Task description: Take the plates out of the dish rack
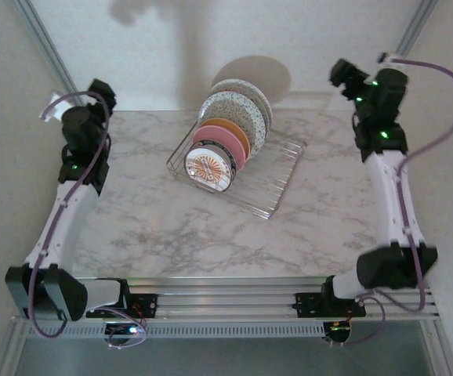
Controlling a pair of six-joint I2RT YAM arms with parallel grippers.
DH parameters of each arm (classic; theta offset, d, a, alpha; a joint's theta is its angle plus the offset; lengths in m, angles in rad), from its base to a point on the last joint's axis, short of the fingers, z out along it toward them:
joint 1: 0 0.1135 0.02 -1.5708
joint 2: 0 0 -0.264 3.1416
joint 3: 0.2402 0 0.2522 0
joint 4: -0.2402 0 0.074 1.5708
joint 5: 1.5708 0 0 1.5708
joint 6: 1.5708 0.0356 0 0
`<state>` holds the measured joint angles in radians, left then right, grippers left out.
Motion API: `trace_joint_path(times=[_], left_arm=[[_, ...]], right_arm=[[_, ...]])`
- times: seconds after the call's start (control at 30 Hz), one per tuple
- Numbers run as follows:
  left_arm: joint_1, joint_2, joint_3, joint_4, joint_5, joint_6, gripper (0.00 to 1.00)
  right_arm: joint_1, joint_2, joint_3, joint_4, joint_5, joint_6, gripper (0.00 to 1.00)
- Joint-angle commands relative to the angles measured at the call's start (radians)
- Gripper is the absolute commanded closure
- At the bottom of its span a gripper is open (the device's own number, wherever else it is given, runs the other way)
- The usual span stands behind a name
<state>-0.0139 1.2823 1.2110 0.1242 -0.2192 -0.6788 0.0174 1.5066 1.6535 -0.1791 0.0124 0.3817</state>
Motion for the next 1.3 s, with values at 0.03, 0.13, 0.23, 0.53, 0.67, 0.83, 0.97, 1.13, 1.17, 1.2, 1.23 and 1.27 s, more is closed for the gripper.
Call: trace_joint_path(times=[0.03, 0.13, 0.23, 0.53, 0.67, 0.83, 0.97, 1.13, 1.17, 1.2, 1.23, 1.27], left_arm=[[-0.085, 0.028, 0.018, -0.194, 0.207, -0.042, 0.0], [-0.158, 0.019, 0.011, -0.226, 0.27, 0.007, 0.0], [-0.224, -0.013, -0.014, -0.25, 0.307, 0.058, 0.01], [-0.277, -0.119, -0.086, -0.304, 0.393, 0.075, 0.03], [-0.281, -0.146, -0.085, -0.331, 0.421, 0.082, 0.03], [-0.281, -0.176, -0.078, -0.361, 0.447, 0.081, 0.04], [-0.284, -0.198, -0.076, -0.393, 0.453, 0.073, 0.04], [-0.282, -0.221, -0.066, -0.434, 0.446, 0.087, 0.04], [-0.282, -0.226, -0.064, -0.438, 0.448, 0.087, 0.04], [-0.281, -0.229, -0.061, -0.442, 0.449, 0.087, 0.04], [-0.282, -0.233, -0.061, -0.443, 0.45, 0.087, 0.04], [-0.281, -0.236, -0.06, -0.444, 0.452, 0.087, 0.04]], right_arm=[[0.002, 0.202, 0.005, -0.025, -0.459, -0.262, 0.15], [0.0, 0.28, -0.011, 0.049, -0.578, -0.375, 0.16], [-0.004, 0.364, 0.006, 0.071, -0.719, -0.507, 0.27], [-0.004, 0.557, 0.138, -0.051, -0.864, -0.675, 0.37], [0.002, 0.619, 0.168, -0.069, -0.912, -0.7, 0.39], [0.005, 0.674, 0.199, -0.056, -0.981, -0.701, 0.44], [0.006, 0.701, 0.211, -0.043, -1.01, -0.692, 0.49], [0.018, 0.744, 0.243, -0.026, -0.995, -0.665, 0.54], [0.022, 0.754, 0.253, -0.025, -0.991, -0.66, 0.55], [0.026, 0.762, 0.262, -0.027, -0.985, -0.658, 0.56], [0.029, 0.768, 0.269, -0.03, -0.981, -0.656, 0.57], [0.033, 0.774, 0.276, -0.034, -0.974, -0.659, 0.57]])
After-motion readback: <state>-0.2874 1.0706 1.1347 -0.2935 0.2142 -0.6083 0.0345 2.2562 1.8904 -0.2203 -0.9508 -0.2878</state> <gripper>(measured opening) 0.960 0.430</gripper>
